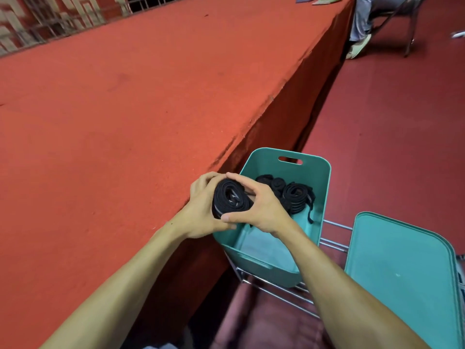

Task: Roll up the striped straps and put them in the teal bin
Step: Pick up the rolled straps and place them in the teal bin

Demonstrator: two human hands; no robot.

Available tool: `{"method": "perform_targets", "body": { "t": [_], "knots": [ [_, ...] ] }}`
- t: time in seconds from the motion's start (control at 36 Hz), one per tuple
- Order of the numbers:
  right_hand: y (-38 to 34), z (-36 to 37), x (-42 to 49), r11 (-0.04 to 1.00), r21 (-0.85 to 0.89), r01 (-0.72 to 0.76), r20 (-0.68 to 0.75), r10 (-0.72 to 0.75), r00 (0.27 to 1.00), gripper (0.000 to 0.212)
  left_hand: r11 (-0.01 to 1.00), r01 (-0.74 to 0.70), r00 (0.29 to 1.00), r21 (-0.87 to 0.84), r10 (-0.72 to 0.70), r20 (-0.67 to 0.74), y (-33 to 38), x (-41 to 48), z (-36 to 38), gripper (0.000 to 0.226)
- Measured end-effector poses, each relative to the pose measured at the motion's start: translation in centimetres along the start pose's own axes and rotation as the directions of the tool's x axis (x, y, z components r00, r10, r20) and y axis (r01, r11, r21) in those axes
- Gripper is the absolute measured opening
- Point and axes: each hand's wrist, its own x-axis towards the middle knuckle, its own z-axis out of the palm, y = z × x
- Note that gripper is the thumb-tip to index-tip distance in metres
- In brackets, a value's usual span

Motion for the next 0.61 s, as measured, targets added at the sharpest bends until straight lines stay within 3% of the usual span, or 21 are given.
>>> {"method": "perform_targets", "body": {
  "t": [0.11, 0.31, 0.44, 0.61],
  "knots": [
    [0.4, -0.3, 0.0, 0.998, -0.062, 0.0, 0.004, 0.001, 1.0, 0.086, 0.998, 0.065, 0.994, -0.013, -0.063, 0.09, -0.5, 0.0, -0.3, 0.098],
    [0.8, -1.2, -0.3, 0.985, -0.169, -0.035, -0.037, 0.029, 0.999, 0.083, 0.966, 0.09, 0.99, -0.244, -0.06, 0.127, -1.3, 0.7, 0.8, 0.098],
    [2.5, -2.0, -0.7, 0.949, -0.269, -0.161, -0.152, 0.123, 0.981, 0.083, 0.999, 0.04, 0.99, 0.024, -0.043, 0.131, -2.2, 1.0, 1.6, 0.095],
    [4.9, -2.4, -1.3, 0.88, -0.316, -0.356, -0.253, 0.283, 0.925, 0.084, 0.988, 0.115, 0.958, 0.104, -0.138, 0.252, -4.1, -0.1, 2.2, 0.111]
  ]
}}
